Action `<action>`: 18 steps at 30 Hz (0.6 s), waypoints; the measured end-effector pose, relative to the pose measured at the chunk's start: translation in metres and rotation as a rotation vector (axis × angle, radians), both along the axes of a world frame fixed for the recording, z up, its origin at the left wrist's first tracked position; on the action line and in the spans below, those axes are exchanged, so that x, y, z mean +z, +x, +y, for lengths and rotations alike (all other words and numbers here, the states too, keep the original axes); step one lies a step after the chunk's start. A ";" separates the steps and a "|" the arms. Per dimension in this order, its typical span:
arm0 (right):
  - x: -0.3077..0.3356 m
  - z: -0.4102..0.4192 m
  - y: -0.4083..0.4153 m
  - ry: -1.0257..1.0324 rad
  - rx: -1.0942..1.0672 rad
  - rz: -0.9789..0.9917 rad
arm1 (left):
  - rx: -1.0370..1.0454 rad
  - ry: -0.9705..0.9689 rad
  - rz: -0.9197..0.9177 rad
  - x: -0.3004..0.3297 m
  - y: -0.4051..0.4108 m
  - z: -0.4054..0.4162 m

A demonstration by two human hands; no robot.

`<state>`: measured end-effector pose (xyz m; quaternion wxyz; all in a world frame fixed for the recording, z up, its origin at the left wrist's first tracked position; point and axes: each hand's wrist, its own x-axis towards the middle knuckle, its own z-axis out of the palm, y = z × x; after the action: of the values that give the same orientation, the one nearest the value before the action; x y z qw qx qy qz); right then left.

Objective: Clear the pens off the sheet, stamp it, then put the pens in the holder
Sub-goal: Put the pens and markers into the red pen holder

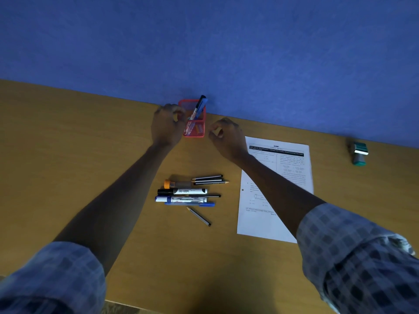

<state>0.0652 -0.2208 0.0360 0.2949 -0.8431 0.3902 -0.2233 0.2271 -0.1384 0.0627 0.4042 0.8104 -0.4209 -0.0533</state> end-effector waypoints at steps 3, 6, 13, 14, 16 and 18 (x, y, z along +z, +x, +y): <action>-0.008 0.011 -0.010 0.049 0.064 0.047 | -0.044 0.026 0.008 -0.006 -0.008 0.011; -0.013 0.020 -0.022 0.128 0.169 0.133 | -0.113 0.064 0.025 -0.015 -0.019 0.025; -0.023 0.039 -0.049 0.107 0.350 0.314 | -0.303 0.280 0.075 -0.038 -0.053 0.061; -0.024 0.041 -0.051 0.108 0.357 0.326 | -0.319 0.302 0.073 -0.041 -0.057 0.065; -0.025 0.043 -0.056 0.103 0.373 0.332 | -0.351 0.335 0.045 -0.047 -0.066 0.070; -0.026 0.044 -0.060 0.084 0.394 0.347 | -0.378 0.363 0.011 -0.051 -0.074 0.074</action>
<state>0.0055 -0.1768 0.0105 0.2960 -0.9155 0.2724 0.0028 0.1530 -0.0648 0.0117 0.2374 0.7764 -0.5460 -0.2068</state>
